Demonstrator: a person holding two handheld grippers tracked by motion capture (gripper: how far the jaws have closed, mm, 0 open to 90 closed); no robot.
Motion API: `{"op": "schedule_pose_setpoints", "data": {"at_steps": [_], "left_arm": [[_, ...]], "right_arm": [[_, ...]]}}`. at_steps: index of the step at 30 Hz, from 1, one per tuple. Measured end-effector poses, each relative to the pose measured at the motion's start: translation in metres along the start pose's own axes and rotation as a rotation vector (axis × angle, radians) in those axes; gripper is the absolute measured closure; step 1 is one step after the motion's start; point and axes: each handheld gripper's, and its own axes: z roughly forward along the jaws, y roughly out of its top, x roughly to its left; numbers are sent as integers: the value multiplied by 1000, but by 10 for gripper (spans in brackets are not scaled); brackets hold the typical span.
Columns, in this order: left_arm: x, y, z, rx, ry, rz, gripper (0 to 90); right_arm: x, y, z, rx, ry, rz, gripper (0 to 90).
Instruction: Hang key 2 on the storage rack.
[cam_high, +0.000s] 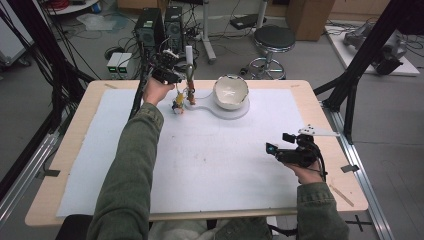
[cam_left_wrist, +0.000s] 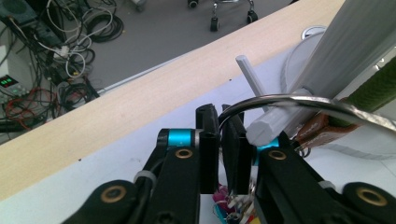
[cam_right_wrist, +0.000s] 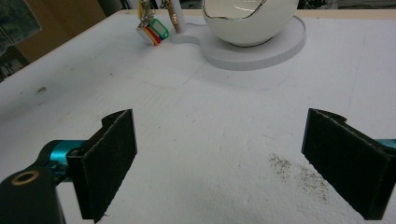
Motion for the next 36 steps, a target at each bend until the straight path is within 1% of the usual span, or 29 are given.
{"op": "schedule_pose_setpoints", "data": {"at_steps": [1, 2, 5, 6, 7, 9, 13, 15, 17, 19, 20, 22, 23, 25, 26, 28, 32, 33, 36], "left_arm": [[1, 0, -1, -1, -2, -8, 767], [1, 0, -2, -7, -4, -21, 747], [4, 1, -7, -18, -12, -46, 629], [4, 1, -8, -13, -10, -54, 602], [5, 1, -8, -8, -16, -60, 565], [7, -1, -9, -7, -33, -91, 464], [10, -4, -10, 16, -24, -110, 347], [11, -7, -12, 14, -24, -124, 286], [14, -10, -14, 12, -10, -141, 224], [19, -14, -17, 17, -20, -150, 172], [21, -16, -18, 20, -35, -153, 150], [24, -19, -21, 19, -38, -153, 127], [25, -21, -23, 15, -33, -159, 119], [27, -24, -27, 9, -29, -169, 68], [28, -26, -29, 8, -28, -169, 58], [30, -29, -34, -5, -41, -169, 21], [32, -36, -46, -50, -38, -180, 17], [33, -38, -50, -59, -47, -181, 17], [36, -45, -60, -80, -42, -186, 17]], "right_arm": [[0, 0, 0, -1, 0, 0, 95], [0, 0, 0, -2, 1, 0, 95], [0, 0, -1, -7, 0, 1, 95], [0, 0, -1, -7, 0, 1, 95], [0, 0, -1, -5, -1, 4, 95], [0, 0, -1, -6, 1, 6, 95], [0, 0, -1, -7, -1, 5, 95], [-1, 0, -2, -7, -4, 6, 95], [-1, 0, -2, -4, -7, 9, 95], [-1, 0, -2, -6, -10, 5, 95], [-1, 0, -1, -5, -11, 3, 95], [-1, 0, -1, -5, -17, 4, 94], [-1, 0, -1, -4, -19, 5, 94], [-1, 0, -1, -3, -21, 6, 94], [-1, 0, -1, -3, -23, 5, 94], [-2, 0, -1, -4, -28, 5, 94], [-2, 0, -1, -3, -36, 3, 94], [-3, 0, -2, -3, -40, 5, 94], [-3, 0, -2, -5, -45, 8, 94]]}}
